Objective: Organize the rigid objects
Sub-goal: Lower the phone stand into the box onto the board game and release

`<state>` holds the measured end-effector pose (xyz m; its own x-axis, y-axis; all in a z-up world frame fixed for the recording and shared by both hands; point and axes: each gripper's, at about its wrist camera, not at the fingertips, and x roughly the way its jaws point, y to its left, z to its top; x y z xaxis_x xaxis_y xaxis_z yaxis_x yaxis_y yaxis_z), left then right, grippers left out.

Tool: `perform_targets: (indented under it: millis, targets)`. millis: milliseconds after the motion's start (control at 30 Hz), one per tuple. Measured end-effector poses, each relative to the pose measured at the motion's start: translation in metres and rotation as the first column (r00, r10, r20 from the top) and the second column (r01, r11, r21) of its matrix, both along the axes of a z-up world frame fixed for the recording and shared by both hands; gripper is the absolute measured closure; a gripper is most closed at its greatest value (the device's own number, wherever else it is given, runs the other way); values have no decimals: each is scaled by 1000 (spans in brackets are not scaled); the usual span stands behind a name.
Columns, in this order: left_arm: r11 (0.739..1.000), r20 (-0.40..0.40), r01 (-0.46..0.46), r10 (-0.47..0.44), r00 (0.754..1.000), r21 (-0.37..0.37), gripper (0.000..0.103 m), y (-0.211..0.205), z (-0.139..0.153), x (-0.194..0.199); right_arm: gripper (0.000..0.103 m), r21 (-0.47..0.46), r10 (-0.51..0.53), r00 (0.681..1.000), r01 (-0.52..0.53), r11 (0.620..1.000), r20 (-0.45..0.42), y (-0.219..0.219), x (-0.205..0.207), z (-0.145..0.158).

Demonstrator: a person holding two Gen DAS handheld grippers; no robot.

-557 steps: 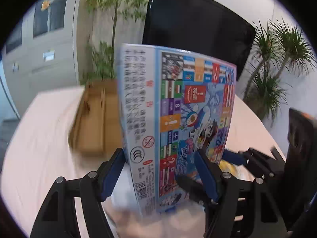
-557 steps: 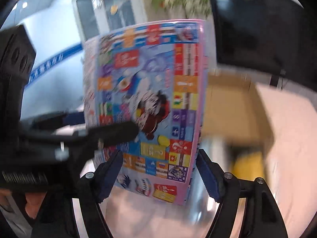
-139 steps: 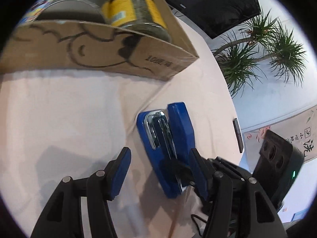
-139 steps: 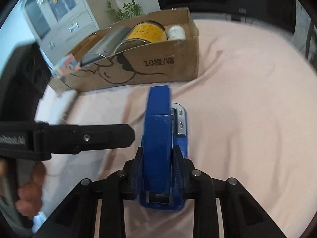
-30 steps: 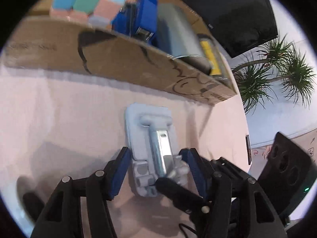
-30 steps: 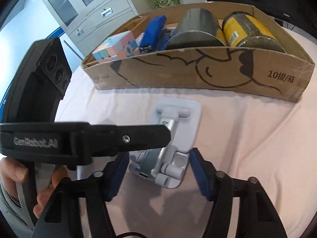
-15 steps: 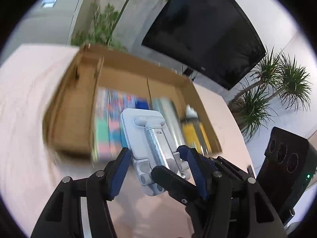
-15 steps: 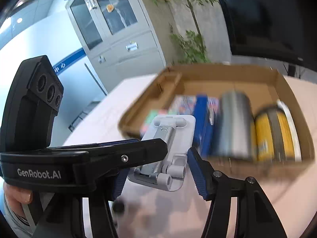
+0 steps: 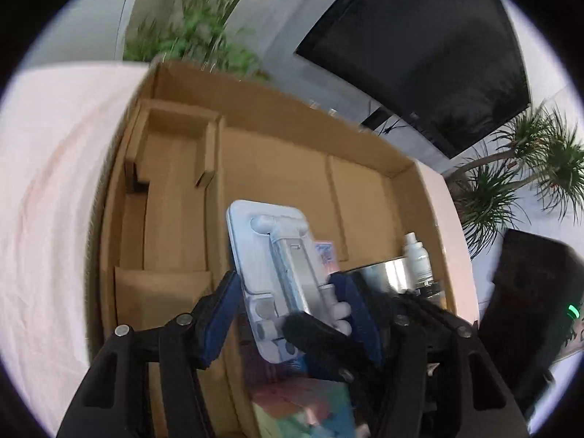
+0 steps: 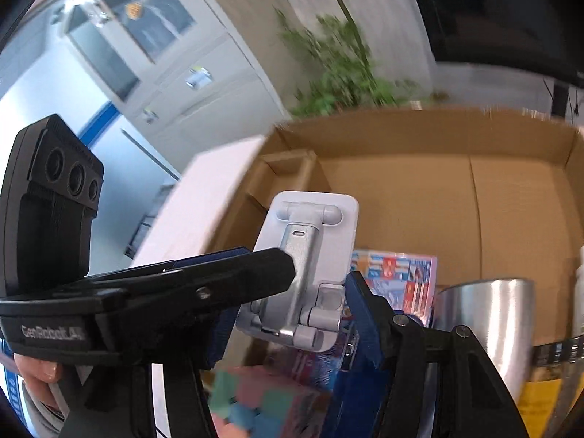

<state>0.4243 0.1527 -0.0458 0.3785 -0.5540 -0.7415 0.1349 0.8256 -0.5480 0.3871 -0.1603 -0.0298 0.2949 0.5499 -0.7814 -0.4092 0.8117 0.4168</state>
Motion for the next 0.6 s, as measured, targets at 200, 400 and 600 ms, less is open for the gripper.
perform_targets:
  millis: [200,400,600]
  targets:
    - [1000,-10,31,-31,999,-1,46,1,-1,-12,39,-55,23,1000,-23,998,-3,14,-7,2]
    - [999,-23,32,-32,999,-11,46,5,4,-33,38,-55,30,999,-31,998,-15,6,-35,3]
    - [997,147,-59,51,988,47,39,24,46,-84,0,-35,23,995,-20,999,92,-32,-79,38]
